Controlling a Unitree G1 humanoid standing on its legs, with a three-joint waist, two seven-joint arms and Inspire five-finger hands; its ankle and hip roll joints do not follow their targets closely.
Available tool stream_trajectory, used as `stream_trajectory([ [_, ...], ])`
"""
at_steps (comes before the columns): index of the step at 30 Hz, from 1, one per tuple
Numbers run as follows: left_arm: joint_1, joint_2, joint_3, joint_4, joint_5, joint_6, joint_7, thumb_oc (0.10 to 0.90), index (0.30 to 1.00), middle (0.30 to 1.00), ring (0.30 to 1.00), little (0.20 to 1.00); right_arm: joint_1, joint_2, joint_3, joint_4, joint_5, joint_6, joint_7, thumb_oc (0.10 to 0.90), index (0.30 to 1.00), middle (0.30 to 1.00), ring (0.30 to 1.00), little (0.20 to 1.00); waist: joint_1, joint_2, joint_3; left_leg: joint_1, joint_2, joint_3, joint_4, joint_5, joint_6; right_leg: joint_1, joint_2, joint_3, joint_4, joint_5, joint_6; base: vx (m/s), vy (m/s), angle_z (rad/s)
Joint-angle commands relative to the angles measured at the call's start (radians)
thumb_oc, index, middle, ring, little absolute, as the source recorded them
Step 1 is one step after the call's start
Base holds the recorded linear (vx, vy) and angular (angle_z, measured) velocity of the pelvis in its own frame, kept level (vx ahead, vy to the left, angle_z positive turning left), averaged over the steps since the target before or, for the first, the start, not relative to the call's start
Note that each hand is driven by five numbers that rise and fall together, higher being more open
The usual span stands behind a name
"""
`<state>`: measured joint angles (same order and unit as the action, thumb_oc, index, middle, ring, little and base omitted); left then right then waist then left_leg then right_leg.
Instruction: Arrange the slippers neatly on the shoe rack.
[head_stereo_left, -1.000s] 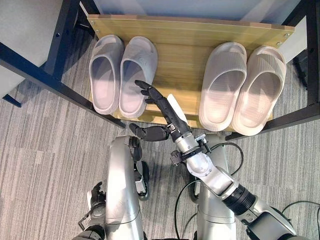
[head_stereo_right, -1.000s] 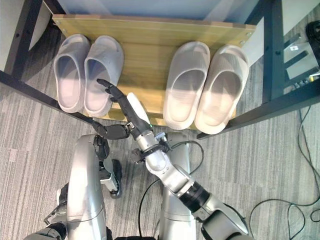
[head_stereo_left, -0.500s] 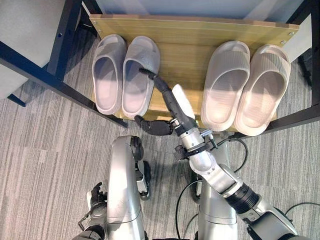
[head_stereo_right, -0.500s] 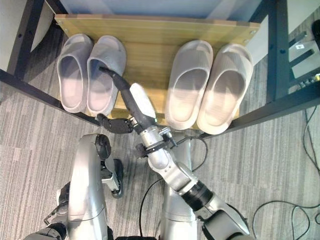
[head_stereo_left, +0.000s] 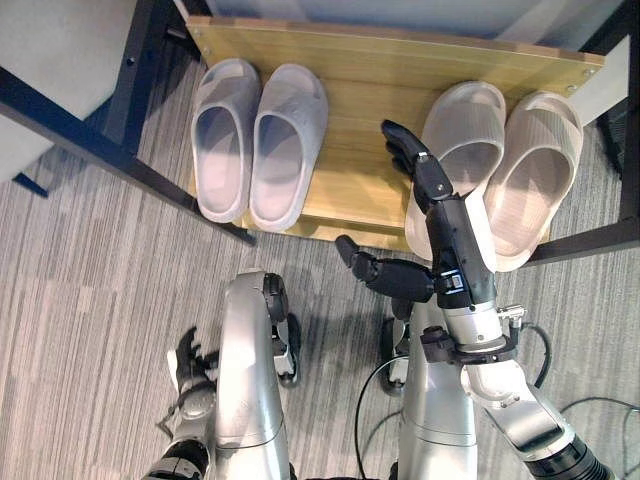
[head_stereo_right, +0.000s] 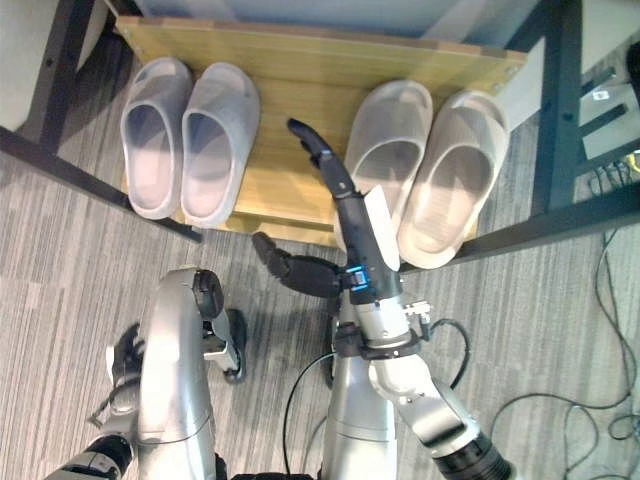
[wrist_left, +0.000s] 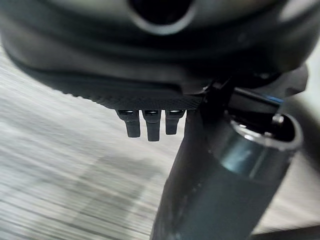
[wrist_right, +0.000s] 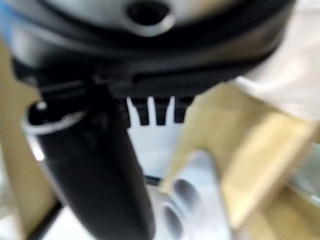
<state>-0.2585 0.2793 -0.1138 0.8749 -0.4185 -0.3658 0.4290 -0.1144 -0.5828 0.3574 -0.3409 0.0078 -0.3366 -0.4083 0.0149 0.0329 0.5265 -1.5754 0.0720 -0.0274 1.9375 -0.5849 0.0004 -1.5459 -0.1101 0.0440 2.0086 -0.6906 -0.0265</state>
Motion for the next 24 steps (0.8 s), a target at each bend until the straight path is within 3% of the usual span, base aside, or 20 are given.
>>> stream_trajectory([
  [1,0.094,0.082,-0.024,-0.011,0.062,-0.091,0.085,0.800,0.900,0.900,0.900,0.900,0.005,0.041,-0.044,-0.233,0.027,-0.188,-0.026,0.800,0.900,0.900,0.900,0.900,0.049,-0.036,-0.144,0.007,-0.018,-0.099,-0.066,0.009,0.025,0.037,-0.039,0.058,-0.131,0.131,-0.027,-0.09,0.057,0.15],
  [2,0.122,0.093,-0.045,-0.103,0.090,-0.098,0.103,0.800,0.900,0.900,0.900,0.900,0.011,0.068,-0.019,-0.198,0.074,-0.190,-0.024,0.800,0.900,0.900,0.900,0.900,0.057,-0.034,-0.167,0.026,-0.013,-0.105,-0.151,0.051,0.022,0.062,-0.061,0.031,-0.208,0.147,-0.023,-0.09,0.057,0.15],
  [6,0.146,0.086,-0.062,-0.160,0.112,-0.107,0.097,0.800,0.900,0.900,0.900,0.900,0.017,0.072,0.008,-0.171,0.073,-0.184,-0.014,0.800,0.900,0.900,0.900,0.900,0.068,-0.044,-0.198,0.094,-0.004,-0.119,-0.281,0.098,0.017,0.127,-0.098,-0.013,-0.342,0.175,-0.010,-0.08,0.067,0.18],
  [8,0.153,0.076,-0.085,-0.158,0.149,-0.107,0.091,0.800,0.900,0.900,0.900,0.900,0.043,0.074,0.034,-0.120,0.072,-0.178,0.007,0.800,0.900,0.900,0.900,0.900,0.071,-0.064,-0.231,0.179,0.012,-0.131,-0.417,0.139,0.006,0.215,-0.124,-0.052,-0.488,0.214,0.009,-0.05,0.044,0.11],
  [9,0.153,0.076,-0.085,-0.158,0.149,-0.107,0.091,0.800,0.900,0.900,0.900,0.900,0.043,0.074,0.034,-0.120,0.072,-0.178,0.007,0.800,0.900,0.900,0.900,0.900,0.071,-0.063,-0.230,0.180,0.012,-0.131,-0.418,0.139,0.006,0.216,-0.124,-0.052,-0.488,0.214,0.009,-0.06,0.063,0.05],
  [10,0.144,0.070,-0.109,-0.145,0.170,-0.101,0.088,0.800,0.900,0.900,0.900,0.900,0.054,0.092,0.070,-0.041,0.111,-0.162,0.035,0.800,0.900,0.900,0.900,0.900,0.072,-0.078,-0.246,0.243,0.023,-0.130,-0.505,0.165,0.003,0.281,-0.136,-0.082,-0.588,0.251,0.021,-0.05,0.051,0.07],
  [14,0.122,0.049,-0.148,-0.120,0.173,-0.090,0.054,0.800,0.900,0.900,0.900,0.900,0.091,0.117,0.098,0.080,0.171,-0.123,0.097,0.800,0.900,0.900,0.900,0.900,0.068,-0.090,-0.255,0.364,0.044,-0.121,-0.635,0.187,0.003,0.403,-0.143,-0.119,-0.744,0.286,0.036,-0.03,0.063,0.04],
  [20,0.087,0.037,-0.197,-0.029,0.177,-0.035,-0.049,0.800,0.900,0.900,0.900,0.900,0.189,0.211,0.110,0.332,0.384,-0.027,0.230,0.800,0.900,0.900,0.900,0.900,0.038,-0.105,-0.298,0.548,0.036,-0.099,-0.848,0.239,0.000,0.593,-0.140,-0.181,-0.990,0.352,0.064,0.02,0.012,-0.03],
  [23,0.087,0.031,-0.198,-0.015,0.177,-0.032,-0.064,0.800,0.900,0.900,0.900,0.900,0.206,0.214,0.101,0.379,0.375,-0.020,0.242,0.800,0.900,0.900,0.900,0.900,0.029,-0.104,-0.308,0.601,0.031,-0.090,-0.902,0.253,-0.001,0.643,-0.134,-0.189,-1.045,0.367,0.067,0.06,0.016,-0.01],
  [24,0.106,0.027,-0.196,-0.016,0.181,-0.034,-0.071,0.800,0.900,0.900,0.900,0.900,0.228,0.221,0.084,0.414,0.355,-0.022,0.243,0.800,0.900,0.900,0.900,0.900,0.021,-0.101,-0.321,0.680,0.033,-0.081,-0.989,0.271,-0.001,0.706,-0.127,-0.198,-1.109,0.390,0.079,0.09,0.029,-0.03],
])
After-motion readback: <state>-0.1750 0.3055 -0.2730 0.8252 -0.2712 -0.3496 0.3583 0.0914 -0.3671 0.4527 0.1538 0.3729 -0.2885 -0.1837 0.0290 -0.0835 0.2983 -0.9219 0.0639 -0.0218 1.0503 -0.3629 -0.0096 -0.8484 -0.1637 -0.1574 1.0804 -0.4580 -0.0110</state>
